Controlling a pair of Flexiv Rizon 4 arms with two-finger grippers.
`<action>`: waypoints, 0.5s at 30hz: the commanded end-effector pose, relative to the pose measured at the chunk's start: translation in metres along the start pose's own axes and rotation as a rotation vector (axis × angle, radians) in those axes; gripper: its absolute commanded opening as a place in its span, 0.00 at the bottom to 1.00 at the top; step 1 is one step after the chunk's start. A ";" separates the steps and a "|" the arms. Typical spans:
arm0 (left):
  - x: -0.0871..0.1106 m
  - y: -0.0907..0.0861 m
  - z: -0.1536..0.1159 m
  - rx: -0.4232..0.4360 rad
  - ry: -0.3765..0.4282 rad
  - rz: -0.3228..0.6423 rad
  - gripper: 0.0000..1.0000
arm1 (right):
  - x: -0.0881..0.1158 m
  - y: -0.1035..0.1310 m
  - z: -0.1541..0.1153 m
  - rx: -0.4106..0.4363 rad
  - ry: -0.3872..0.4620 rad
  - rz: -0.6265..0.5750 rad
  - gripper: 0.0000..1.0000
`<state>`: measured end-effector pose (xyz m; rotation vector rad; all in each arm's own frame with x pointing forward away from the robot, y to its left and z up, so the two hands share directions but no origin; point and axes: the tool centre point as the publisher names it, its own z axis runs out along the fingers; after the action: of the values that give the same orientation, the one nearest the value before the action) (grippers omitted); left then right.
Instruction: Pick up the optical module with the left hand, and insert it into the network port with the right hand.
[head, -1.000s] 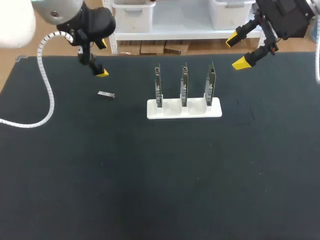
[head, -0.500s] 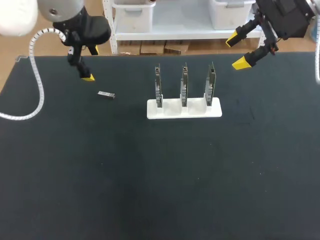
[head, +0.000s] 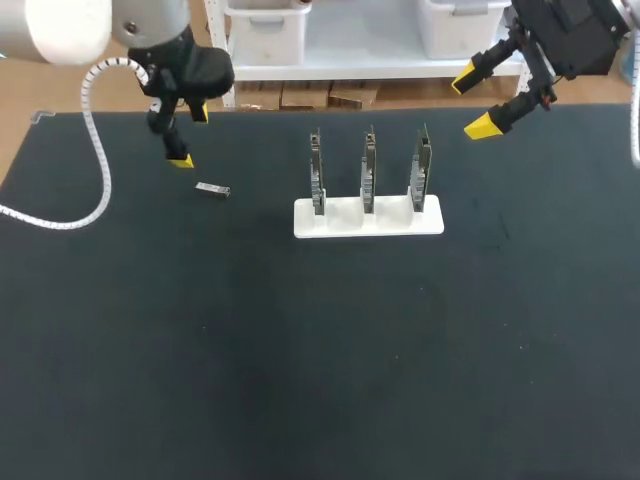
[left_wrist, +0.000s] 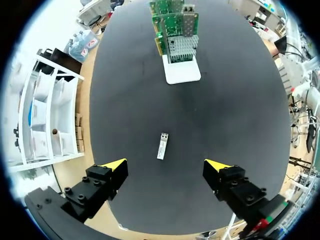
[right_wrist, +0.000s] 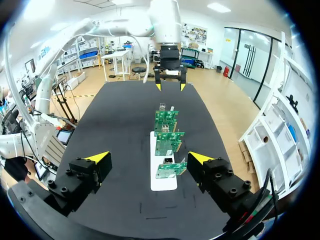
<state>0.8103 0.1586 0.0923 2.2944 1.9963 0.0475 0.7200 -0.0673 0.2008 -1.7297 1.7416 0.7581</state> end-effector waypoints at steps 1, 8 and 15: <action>0.006 0.000 0.011 0.074 0.018 0.014 1.00 | 0.000 0.001 0.000 0.003 0.001 0.001 1.00; 0.012 -0.005 0.028 0.113 -0.038 -0.057 1.00 | 0.000 0.001 0.000 0.003 0.001 0.001 1.00; 0.012 -0.005 0.028 0.113 -0.038 -0.057 1.00 | 0.000 0.001 0.000 0.003 0.001 0.001 1.00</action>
<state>0.8059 0.1702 0.0620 2.2749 2.0917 -0.1097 0.7200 -0.0673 0.2008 -1.7297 1.7416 0.7581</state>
